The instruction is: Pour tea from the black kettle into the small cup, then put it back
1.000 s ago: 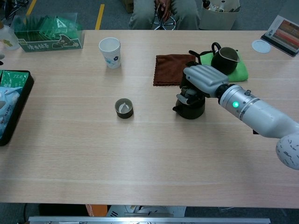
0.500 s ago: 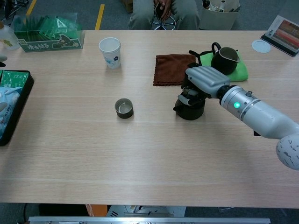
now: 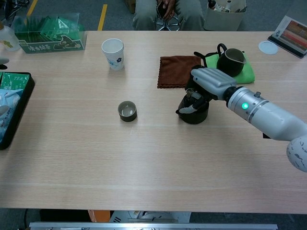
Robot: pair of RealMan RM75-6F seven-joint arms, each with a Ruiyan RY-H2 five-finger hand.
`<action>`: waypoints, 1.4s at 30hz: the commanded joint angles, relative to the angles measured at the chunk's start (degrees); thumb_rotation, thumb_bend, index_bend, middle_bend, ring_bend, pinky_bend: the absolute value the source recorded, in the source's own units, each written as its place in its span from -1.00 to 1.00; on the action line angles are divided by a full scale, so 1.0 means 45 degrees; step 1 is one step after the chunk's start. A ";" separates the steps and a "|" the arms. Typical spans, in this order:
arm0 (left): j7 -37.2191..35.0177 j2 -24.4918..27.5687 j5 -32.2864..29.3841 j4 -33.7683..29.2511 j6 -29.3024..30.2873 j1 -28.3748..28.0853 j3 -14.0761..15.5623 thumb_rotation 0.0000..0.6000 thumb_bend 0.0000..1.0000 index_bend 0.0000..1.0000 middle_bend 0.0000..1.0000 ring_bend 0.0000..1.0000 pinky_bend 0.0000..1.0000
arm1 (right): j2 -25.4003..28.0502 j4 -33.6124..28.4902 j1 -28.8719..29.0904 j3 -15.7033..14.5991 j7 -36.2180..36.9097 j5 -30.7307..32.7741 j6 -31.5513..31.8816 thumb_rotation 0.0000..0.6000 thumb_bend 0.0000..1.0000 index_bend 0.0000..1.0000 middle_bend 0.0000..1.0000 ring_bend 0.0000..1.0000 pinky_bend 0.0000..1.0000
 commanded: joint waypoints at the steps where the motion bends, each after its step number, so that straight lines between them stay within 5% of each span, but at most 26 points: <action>1: 0.0023 -0.0009 -0.0006 -0.0002 -0.0011 -0.0009 0.0003 1.00 -0.46 -0.83 -0.67 -0.72 -0.61 | 0.0067 -0.0069 0.0009 0.0000 -0.0012 -0.0059 -0.0083 0.46 -1.00 0.81 0.56 0.49 -1.00; 24: 0.0068 0.0028 -0.0094 -0.0036 -0.0068 -0.0065 0.0001 1.00 -0.46 -0.83 -0.67 -0.72 -0.61 | 0.1025 -0.1156 0.0288 -0.0001 -0.1454 -0.0038 -0.0541 0.38 -1.00 -0.02 -0.13 -0.24 -1.00; 37: 0.0034 0.0035 -0.0047 -0.0047 -0.0051 -0.0086 0.0009 1.00 -0.46 -0.83 -0.67 -0.72 -0.61 | 0.1137 -0.1697 0.0237 -0.0256 -0.2709 0.0051 -0.0191 0.39 -1.00 -0.96 -0.92 -0.99 -1.00; 42: -0.0007 0.0057 -0.0041 -0.0042 -0.0023 -0.0090 -0.0011 1.00 -0.46 -0.83 -0.67 -0.72 -0.61 | 0.1115 -0.1734 0.0102 -0.0227 -0.2549 -0.0366 0.0267 0.40 -1.00 -1.00 -1.00 -1.00 -1.00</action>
